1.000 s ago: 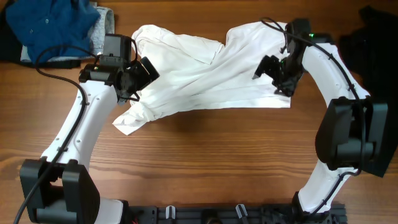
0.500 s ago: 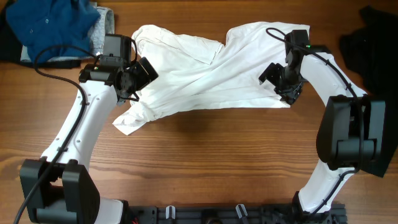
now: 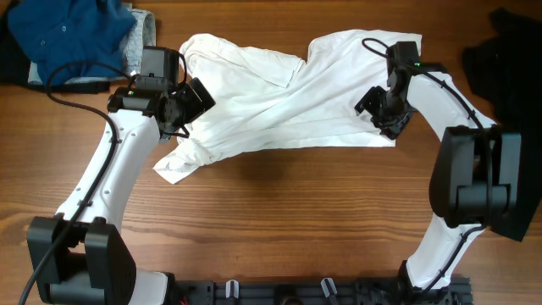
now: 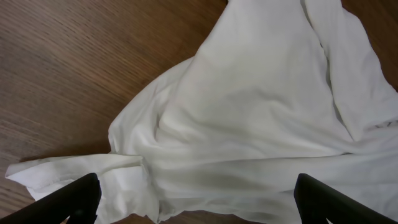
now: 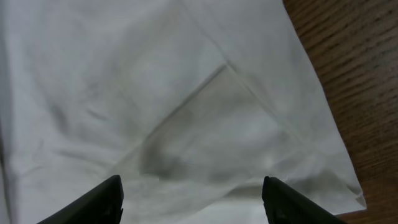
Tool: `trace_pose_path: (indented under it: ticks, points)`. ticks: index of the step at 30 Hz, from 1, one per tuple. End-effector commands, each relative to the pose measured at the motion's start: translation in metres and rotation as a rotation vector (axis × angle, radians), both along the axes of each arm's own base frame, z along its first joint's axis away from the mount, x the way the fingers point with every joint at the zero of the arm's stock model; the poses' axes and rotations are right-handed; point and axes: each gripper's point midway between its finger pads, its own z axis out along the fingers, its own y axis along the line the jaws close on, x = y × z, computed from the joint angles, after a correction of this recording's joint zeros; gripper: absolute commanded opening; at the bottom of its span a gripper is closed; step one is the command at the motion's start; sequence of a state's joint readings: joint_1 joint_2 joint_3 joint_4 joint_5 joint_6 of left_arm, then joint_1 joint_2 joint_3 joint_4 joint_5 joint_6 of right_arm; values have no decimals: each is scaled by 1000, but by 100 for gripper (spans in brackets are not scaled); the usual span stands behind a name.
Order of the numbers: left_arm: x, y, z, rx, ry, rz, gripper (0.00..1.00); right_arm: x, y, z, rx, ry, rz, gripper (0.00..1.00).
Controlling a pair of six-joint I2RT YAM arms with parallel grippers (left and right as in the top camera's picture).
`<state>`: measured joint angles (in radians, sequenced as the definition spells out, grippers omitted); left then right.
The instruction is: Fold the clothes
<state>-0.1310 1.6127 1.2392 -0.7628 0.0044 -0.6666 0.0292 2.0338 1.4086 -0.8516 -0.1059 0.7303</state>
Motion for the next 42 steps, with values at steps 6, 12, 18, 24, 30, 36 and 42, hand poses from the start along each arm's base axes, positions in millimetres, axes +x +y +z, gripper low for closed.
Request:
trace_pose_path:
  ticks: [6, 12, 18, 24, 30, 36, 42]
  points:
    - [1, 3, 4, 25, -12, 0, 100, -10, -9, -16, -43, 59, -35, 66]
    - [1, 3, 4, 25, -12, 0, 100, -10, -9, -19, -43, 62, -41, 57]
    - [0, 3, 4, 25, -11, 0, 100, -10, -9, -19, -47, 62, -42, 46]
    - [0, 3, 4, 25, -10, 0, 100, -6, -16, -18, -79, 48, -47, 29]
    - [0, 3, 4, 26, -8, 0, 100, -5, -23, -17, -90, 47, -60, 10]
    - [0, 3, 4, 26, -8, 0, 100, -9, -26, -16, -94, 61, -66, 4]
    - [-1, 3, 3, 26, -6, 0, 100, -11, -28, 4, -106, 37, -68, 4]
